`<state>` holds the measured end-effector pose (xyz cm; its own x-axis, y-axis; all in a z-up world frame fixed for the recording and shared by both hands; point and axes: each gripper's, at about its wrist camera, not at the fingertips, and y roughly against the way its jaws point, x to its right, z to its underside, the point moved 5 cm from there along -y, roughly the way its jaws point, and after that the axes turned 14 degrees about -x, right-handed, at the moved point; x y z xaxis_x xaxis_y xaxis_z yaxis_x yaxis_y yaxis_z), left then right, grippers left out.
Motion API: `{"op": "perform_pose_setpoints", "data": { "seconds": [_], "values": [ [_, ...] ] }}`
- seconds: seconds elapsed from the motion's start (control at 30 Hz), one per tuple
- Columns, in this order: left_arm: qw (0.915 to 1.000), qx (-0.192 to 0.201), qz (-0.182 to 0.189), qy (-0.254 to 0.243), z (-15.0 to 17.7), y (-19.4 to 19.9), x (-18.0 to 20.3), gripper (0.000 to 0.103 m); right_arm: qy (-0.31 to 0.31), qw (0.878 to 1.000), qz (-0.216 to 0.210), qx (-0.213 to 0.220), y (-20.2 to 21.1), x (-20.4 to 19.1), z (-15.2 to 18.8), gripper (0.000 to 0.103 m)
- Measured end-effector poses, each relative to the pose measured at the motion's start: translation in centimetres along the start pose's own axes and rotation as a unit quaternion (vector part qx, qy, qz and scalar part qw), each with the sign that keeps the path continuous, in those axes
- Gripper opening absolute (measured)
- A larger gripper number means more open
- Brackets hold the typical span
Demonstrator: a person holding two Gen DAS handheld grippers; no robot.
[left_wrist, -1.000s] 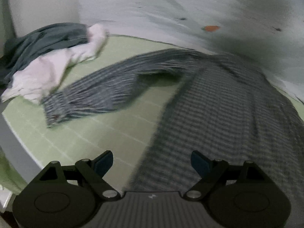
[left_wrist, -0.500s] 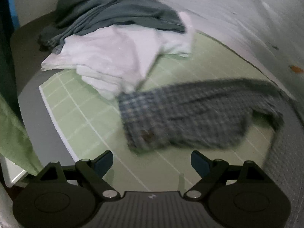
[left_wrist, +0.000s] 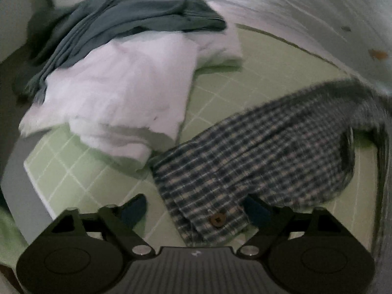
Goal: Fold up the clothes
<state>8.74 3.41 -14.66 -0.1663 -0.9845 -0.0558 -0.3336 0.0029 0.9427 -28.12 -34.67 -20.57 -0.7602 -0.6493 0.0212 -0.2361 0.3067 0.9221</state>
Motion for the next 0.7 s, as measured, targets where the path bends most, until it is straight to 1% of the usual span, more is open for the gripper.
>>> {"op": "perform_pose_setpoints", "data": {
  "seconds": [0.03, 0.07, 0.1, 0.13, 0.17, 0.23, 0.3, 0.4, 0.47, 0.53, 0.6, 0.67, 0.7],
  "values": [
    [0.9998, 0.006, 0.004, -0.017, 0.1, 0.1, 0.2, 0.063, -0.01, 1.0, 0.0, 0.001, 0.0, 0.0, 0.0, 0.103],
    [0.9994, 0.01, 0.01, -0.031, 0.2, 0.3, 0.3, 0.049, -0.019, 1.0, 0.0, 0.001, -0.1, 0.0, 0.0, 0.103],
    [0.999, 0.013, 0.006, -0.042, 0.1, 0.5, 0.5, 0.033, -0.024, 1.0, 0.002, 0.002, -0.2, 0.0, -0.2, 0.103],
    [0.9985, 0.015, -0.002, -0.052, 0.0, 0.7, 0.6, 0.029, -0.027, 1.0, 0.003, 0.003, -0.2, -0.1, -0.2, 0.103],
    [0.9979, 0.018, -0.011, -0.062, -0.1, 0.9, 0.8, 0.02, -0.028, 1.0, 0.003, 0.004, -0.2, -0.2, -0.3, 0.103],
    [0.9953, 0.033, -0.038, -0.083, -0.2, 1.6, 0.8, 0.009, -0.03, 1.0, 0.004, 0.006, -0.2, -0.5, -0.4, 0.103],
    [0.9921, 0.057, -0.051, -0.1, -0.6, 3.1, 0.9, 0.008, -0.027, 1.0, 0.003, 0.009, -0.3, -0.8, -0.5, 0.103],
    [0.9878, 0.105, -0.052, -0.103, -1.8, 6.6, 0.7, 0.008, -0.026, 1.0, 0.001, 0.013, -0.5, -1.1, -0.6, 0.103],
    [0.9786, 0.153, -0.071, -0.117, -2.3, 9.0, 0.9, 0.008, -0.026, 1.0, -0.001, 0.016, -0.6, -1.1, -0.6, 0.103],
    [0.9661, 0.203, -0.091, -0.132, -2.5, 11.4, 1.1, 0.008, -0.024, 1.0, -0.003, 0.02, -0.7, -1.1, -0.7, 0.103],
    [0.9542, 0.244, -0.106, -0.138, -2.4, 13.3, 1.3, 0.008, -0.023, 0.999, -0.005, 0.022, -0.8, -1.1, -0.8, 0.103],
    [0.9459, 0.266, -0.121, -0.14, -2.4, 14.1, 1.4, 0.008, -0.021, 0.999, -0.007, 0.025, -0.8, -1.1, -0.9, 0.103],
    [0.9452, 0.266, -0.127, -0.14, -2.4, 13.9, 1.3, 0.008, -0.02, 0.999, -0.007, 0.027, -0.8, -1.1, -0.9, 0.103]
  ]
}}
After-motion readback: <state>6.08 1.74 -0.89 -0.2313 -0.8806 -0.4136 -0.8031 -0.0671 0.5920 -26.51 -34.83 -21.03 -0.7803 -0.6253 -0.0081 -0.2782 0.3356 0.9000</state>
